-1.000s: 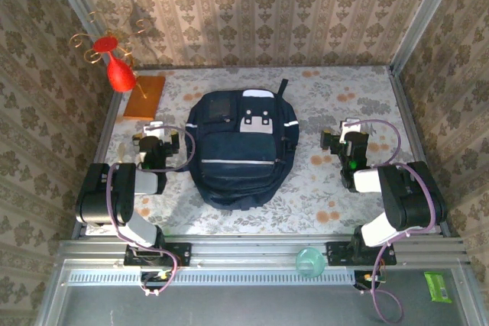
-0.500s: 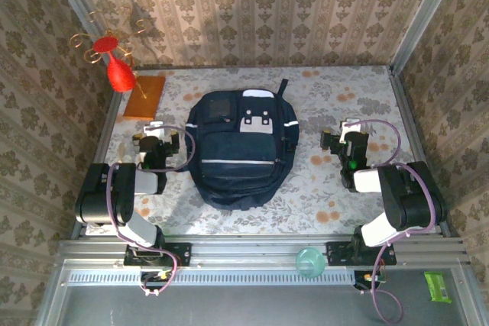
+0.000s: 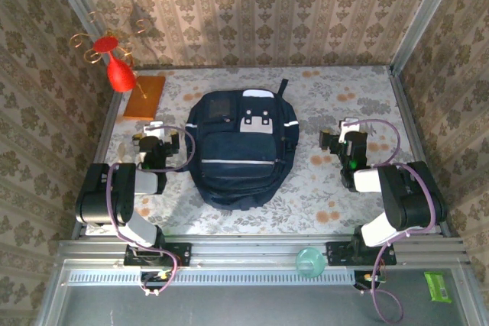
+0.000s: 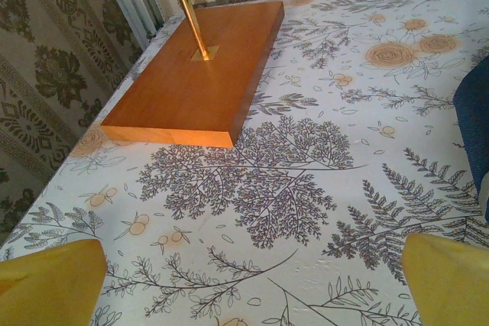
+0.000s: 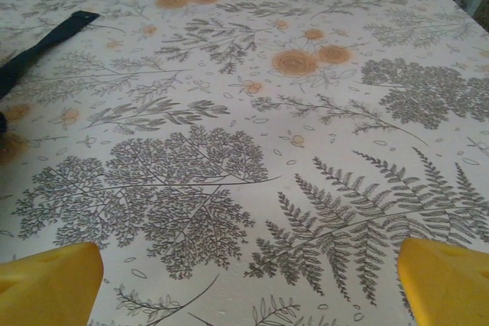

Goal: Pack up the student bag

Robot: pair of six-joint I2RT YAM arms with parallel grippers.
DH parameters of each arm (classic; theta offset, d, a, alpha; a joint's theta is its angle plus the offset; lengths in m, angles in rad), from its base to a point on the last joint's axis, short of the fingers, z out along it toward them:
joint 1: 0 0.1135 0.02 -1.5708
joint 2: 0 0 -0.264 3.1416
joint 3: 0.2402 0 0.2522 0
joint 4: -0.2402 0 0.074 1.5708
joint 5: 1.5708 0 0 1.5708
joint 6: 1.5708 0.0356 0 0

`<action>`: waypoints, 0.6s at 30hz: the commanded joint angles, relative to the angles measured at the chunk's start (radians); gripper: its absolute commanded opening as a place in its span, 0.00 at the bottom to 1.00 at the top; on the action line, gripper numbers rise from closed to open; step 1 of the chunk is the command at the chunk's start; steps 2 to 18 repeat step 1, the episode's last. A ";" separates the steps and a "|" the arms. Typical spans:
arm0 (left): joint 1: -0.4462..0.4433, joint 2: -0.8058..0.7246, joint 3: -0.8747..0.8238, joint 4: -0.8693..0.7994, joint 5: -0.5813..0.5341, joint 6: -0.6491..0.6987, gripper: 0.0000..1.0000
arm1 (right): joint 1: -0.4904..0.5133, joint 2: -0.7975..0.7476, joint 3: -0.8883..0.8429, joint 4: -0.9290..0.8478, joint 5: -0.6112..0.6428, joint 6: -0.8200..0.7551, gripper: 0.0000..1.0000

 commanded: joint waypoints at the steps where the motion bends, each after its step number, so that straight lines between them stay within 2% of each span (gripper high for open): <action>1: -0.001 -0.007 0.015 0.000 -0.003 -0.019 1.00 | -0.009 -0.004 0.022 0.015 -0.035 -0.015 1.00; 18: -0.001 -0.007 0.015 0.000 -0.003 -0.019 1.00 | -0.009 -0.004 0.022 0.015 -0.035 -0.015 1.00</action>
